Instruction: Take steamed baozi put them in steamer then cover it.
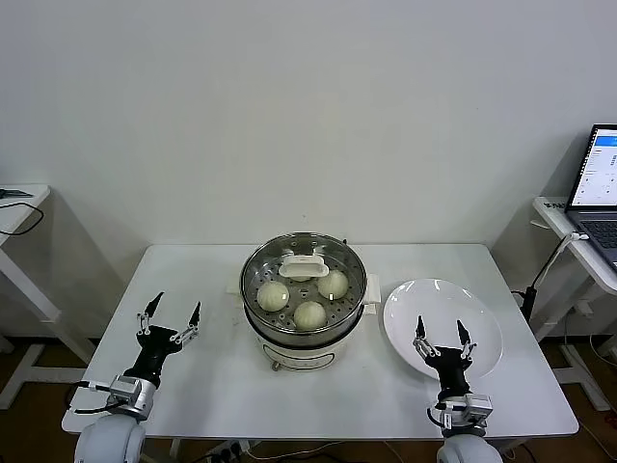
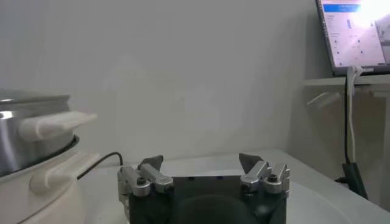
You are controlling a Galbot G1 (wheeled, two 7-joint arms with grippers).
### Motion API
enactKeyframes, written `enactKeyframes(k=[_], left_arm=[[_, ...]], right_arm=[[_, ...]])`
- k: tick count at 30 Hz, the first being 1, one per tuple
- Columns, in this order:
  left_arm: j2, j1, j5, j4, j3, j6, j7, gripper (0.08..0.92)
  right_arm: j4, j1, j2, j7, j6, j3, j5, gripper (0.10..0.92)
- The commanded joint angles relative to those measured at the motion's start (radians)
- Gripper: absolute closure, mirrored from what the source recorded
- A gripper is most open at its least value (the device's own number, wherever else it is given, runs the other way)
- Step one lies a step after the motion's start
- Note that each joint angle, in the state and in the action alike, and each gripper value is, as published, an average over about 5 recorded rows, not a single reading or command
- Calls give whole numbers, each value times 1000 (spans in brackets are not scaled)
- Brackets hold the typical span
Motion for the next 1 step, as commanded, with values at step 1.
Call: enactKeyframes(k=[1], left_arm=[[5, 22, -19, 11, 8, -99, 15, 177]], right_arm=[[0, -2, 1, 3, 10, 0, -12, 203]])
